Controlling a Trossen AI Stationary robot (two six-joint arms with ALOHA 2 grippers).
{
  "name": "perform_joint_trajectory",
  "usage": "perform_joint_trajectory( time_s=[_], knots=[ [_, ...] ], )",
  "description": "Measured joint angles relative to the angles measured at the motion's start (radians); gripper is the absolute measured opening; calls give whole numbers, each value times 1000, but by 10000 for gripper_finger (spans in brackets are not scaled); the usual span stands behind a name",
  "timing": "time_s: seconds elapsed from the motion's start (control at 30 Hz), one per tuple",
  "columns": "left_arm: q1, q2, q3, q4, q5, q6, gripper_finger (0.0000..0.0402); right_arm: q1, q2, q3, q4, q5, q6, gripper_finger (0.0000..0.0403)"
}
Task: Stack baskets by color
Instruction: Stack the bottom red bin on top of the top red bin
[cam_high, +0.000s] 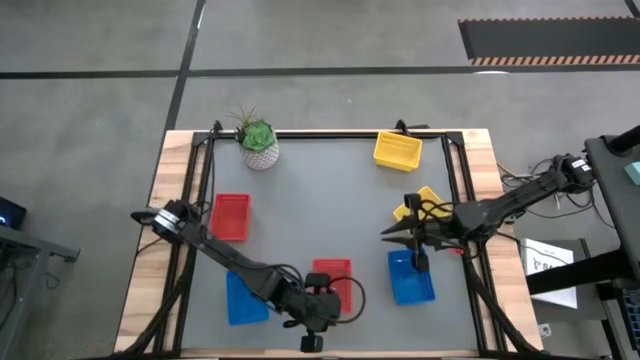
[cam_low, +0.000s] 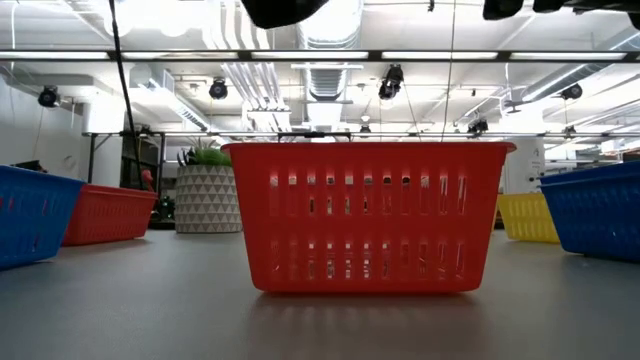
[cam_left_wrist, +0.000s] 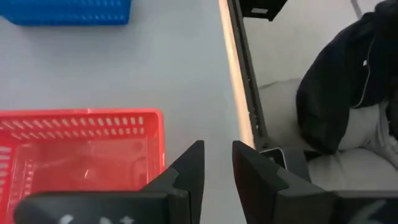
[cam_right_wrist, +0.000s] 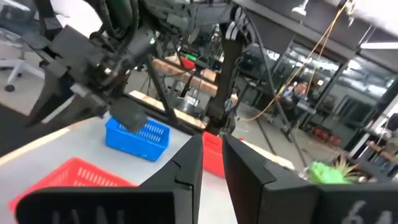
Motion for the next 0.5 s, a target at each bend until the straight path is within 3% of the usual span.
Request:
perform_joint_trajectory(
  time_s=[0.27, 0.5],
  knots=[
    [0, 26, -8, 53, 14, -8, 61, 0, -3, 0, 8, 0, -86, 54],
    [1, 26, -33, -24, 16, -86, 112, -1, -2, 3, 12, 0, -113, 54]
  ],
)
